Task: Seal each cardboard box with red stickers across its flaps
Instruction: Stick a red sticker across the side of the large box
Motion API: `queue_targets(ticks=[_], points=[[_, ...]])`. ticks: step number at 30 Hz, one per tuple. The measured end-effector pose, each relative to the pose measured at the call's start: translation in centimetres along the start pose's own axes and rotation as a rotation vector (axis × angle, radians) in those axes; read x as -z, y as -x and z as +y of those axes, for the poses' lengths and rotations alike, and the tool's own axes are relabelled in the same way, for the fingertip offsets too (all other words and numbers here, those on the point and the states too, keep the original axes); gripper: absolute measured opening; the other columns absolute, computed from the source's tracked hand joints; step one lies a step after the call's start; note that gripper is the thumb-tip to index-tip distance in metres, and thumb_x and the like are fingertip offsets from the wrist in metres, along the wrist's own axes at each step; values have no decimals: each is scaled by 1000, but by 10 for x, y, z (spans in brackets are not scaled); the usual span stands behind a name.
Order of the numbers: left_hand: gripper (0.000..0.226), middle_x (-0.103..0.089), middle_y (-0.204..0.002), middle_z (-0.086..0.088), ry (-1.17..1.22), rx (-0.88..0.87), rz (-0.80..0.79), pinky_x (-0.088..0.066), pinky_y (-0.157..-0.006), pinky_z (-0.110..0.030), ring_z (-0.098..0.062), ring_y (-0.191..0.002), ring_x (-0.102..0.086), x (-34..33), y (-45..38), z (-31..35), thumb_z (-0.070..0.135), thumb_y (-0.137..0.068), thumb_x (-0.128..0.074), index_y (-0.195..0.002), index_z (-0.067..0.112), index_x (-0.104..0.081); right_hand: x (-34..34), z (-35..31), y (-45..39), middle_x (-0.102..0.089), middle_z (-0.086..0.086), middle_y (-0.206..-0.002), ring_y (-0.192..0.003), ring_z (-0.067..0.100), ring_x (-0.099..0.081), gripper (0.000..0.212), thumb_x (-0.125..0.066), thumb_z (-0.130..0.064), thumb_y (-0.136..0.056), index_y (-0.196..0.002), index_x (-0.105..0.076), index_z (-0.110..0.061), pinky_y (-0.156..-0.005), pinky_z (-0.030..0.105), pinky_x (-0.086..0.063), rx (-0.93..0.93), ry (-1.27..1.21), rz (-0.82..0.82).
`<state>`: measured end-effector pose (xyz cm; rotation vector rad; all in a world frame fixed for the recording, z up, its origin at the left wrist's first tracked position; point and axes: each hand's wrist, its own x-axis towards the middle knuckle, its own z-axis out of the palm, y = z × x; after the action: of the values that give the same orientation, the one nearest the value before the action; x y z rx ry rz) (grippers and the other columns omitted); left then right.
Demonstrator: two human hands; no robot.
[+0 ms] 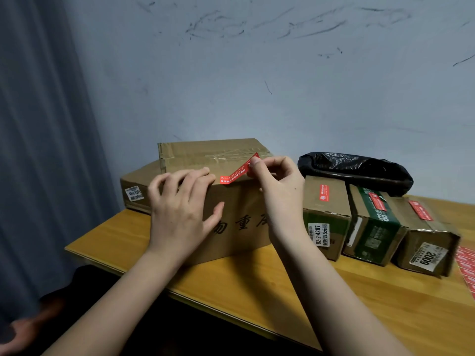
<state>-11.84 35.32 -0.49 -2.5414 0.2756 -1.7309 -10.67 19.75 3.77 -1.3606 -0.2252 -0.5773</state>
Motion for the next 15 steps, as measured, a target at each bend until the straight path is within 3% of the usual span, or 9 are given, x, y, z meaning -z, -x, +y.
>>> queue_targets(ticks=[4,9,15], points=[[42,-64,-120,-1,-11,-8,0,-33,-95,-45,-23,-109,-52,1,0,0,42,-81,-62,-113,15,-62,-2,-3,-1,-70,11,-84,-85,30,-68,14,-70,-19,-86,-76,-60,-15,-85,44,-53,38,-1,-19],[43,-64,-120,-2,-20,-10,-7,-32,-94,-46,-24,-109,-49,1,0,1,42,-80,-61,-113,14,-61,-3,-10,0,-68,0,-72,-76,24,-72,15,-71,-17,-86,-76,-60,-14,-75,36,-55,65,-7,-59],[43,-64,-120,-2,-27,-17,-3,-32,-94,-46,-24,-109,-49,2,0,1,42,-80,-62,-114,15,-60,-6,-13,2,-70,0,-74,-74,19,-69,16,-73,-25,-83,-73,-62,-20,-75,38,-56,129,106,-53]])
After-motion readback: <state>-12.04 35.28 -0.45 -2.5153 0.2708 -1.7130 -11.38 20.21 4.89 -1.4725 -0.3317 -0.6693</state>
